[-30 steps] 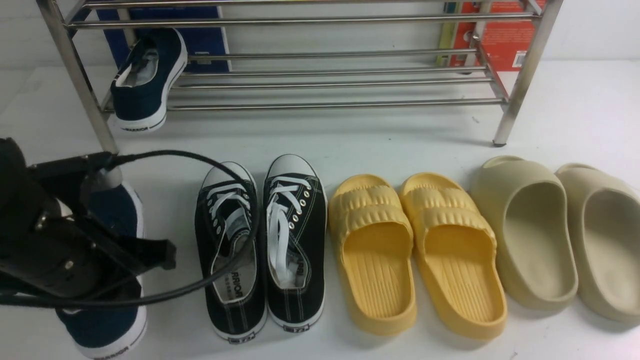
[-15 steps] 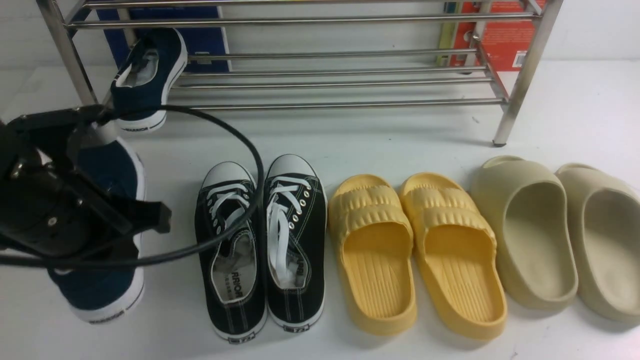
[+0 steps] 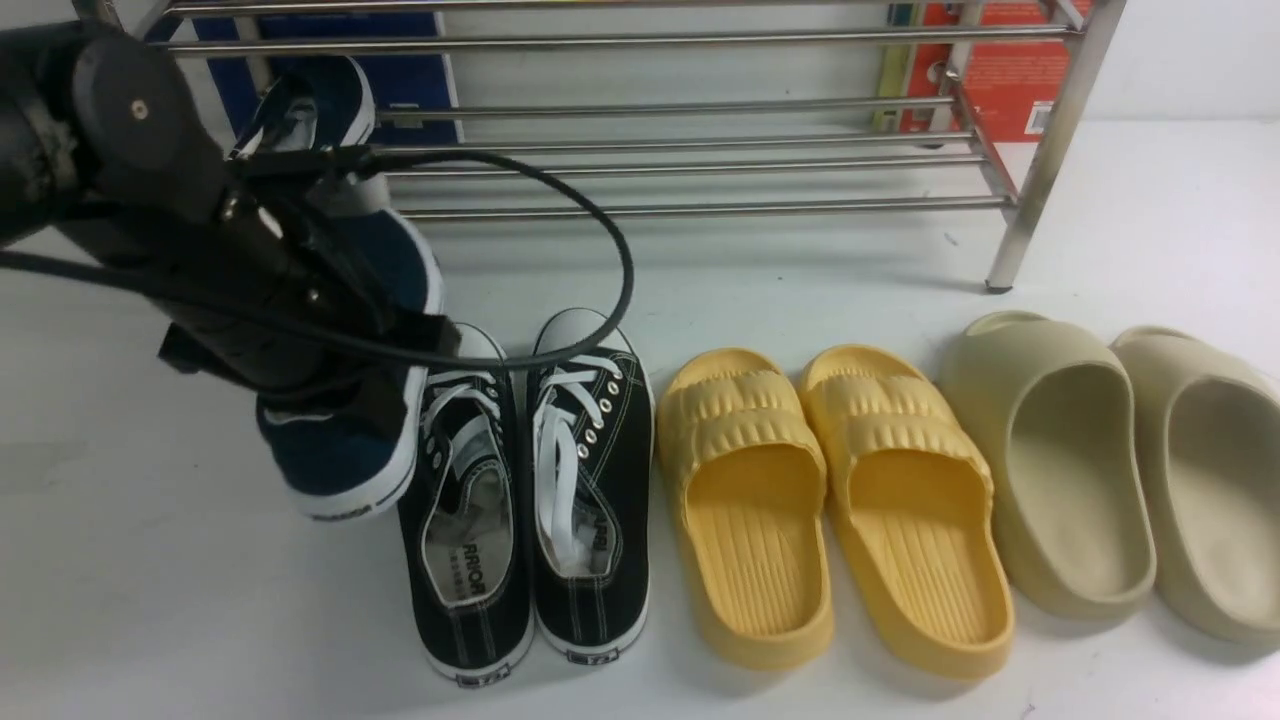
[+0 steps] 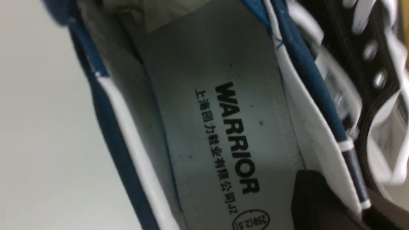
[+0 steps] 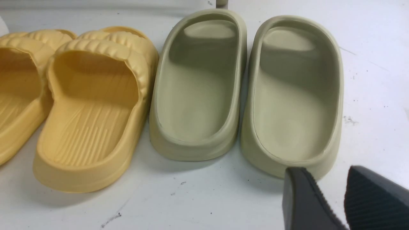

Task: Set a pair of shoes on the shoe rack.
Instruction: Use the left arm to put a shoe into the shoe rack

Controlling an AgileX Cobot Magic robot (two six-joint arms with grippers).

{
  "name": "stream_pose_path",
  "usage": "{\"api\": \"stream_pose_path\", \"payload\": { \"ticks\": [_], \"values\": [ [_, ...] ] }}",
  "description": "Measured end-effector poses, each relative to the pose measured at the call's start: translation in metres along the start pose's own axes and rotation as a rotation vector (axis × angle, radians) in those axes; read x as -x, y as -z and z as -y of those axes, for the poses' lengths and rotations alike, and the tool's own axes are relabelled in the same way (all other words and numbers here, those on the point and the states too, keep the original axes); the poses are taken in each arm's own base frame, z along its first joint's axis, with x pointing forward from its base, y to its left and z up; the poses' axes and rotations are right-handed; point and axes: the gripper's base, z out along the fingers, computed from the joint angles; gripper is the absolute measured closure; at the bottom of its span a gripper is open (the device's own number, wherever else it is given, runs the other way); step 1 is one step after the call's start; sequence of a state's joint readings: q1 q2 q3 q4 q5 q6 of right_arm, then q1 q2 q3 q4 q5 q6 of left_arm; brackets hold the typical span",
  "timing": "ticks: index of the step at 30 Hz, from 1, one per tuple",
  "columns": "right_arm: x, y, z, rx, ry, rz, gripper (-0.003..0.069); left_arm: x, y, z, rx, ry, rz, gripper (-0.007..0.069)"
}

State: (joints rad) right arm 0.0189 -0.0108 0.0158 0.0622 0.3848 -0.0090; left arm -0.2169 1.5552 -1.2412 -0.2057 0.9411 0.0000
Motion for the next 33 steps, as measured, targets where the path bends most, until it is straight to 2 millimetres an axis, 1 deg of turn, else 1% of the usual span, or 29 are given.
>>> {"api": "stream_pose_path", "payload": {
  "ticks": [3,4,5,7,8,9,10,11,12,13,15,16,17,19,24,27,29,33],
  "values": [
    [0.0,0.0,0.0,0.0,0.0,0.0,0.0419,0.024,-0.008,0.001,0.003,-0.013,0.033,0.0622],
    [0.0,0.0,0.0,0.0,0.0,0.0,0.0419,0.025,-0.01,0.001,0.005,-0.013,0.029,0.0622],
    [0.0,0.0,0.0,0.0,0.0,0.0,0.0419,0.038,-0.016,0.001,0.01,-0.019,0.04,0.0622],
    [0.0,0.0,0.0,0.0,0.0,0.0,0.0419,0.054,-0.023,0.0,0.018,-0.021,0.053,0.0622],
    [0.0,0.0,0.0,0.0,0.0,0.0,0.0419,0.061,-0.027,0.0,0.022,-0.026,0.059,0.0622],
    [0.0,0.0,0.0,0.0,0.0,0.0,0.0419,0.064,-0.026,0.0,0.023,-0.028,0.069,0.0622],
    [0.0,0.0,0.0,0.0,0.0,0.0,0.0419,0.07,-0.031,0.0,0.03,-0.034,0.068,0.0622],
    [0.0,0.0,0.0,0.0,0.0,0.0,0.0419,0.084,-0.036,-0.001,0.047,-0.05,0.089,0.0622],
    [0.0,0.0,0.0,0.0,0.0,0.0,0.0419,0.087,-0.037,-0.002,0.052,-0.054,0.093,0.0622],
    [0.0,0.0,0.0,0.0,0.0,0.0,0.0419,0.097,-0.045,-0.004,0.072,-0.069,0.099,0.0622],
    [0.0,0.0,0.0,0.0,0.0,0.0,0.0419,0.104,-0.049,-0.005,0.094,-0.086,0.11,0.0622],
    [0.0,0.0,0.0,0.0,0.0,0.0,0.0419,0.111,-0.05,-0.006,0.105,-0.095,0.123,0.0622],
    [0.0,0.0,0.0,0.0,0.0,0.0,0.0419,0.119,-0.056,-0.008,0.127,-0.11,0.131,0.0622],
    [0.0,0.0,0.0,0.0,0.0,0.0,0.0419,0.13,-0.058,-0.009,0.149,-0.122,0.154,0.0622],
    [0.0,0.0,0.0,0.0,0.0,0.0,0.0419,0.15,-0.07,-0.015,0.17,-0.127,0.185,0.0622],
    [0.0,0.0,0.0,0.0,0.0,0.0,0.0419,0.156,-0.074,-0.018,0.173,-0.129,0.193,0.0622],
    [0.0,0.0,0.0,0.0,0.0,0.0,0.0419,0.16,-0.082,-0.024,0.182,-0.148,0.189,0.0622],
    [0.0,0.0,0.0,0.0,0.0,0.0,0.0419,0.16,-0.09,-0.03,0.188,-0.194,0.17,0.0622]
  ]
}}
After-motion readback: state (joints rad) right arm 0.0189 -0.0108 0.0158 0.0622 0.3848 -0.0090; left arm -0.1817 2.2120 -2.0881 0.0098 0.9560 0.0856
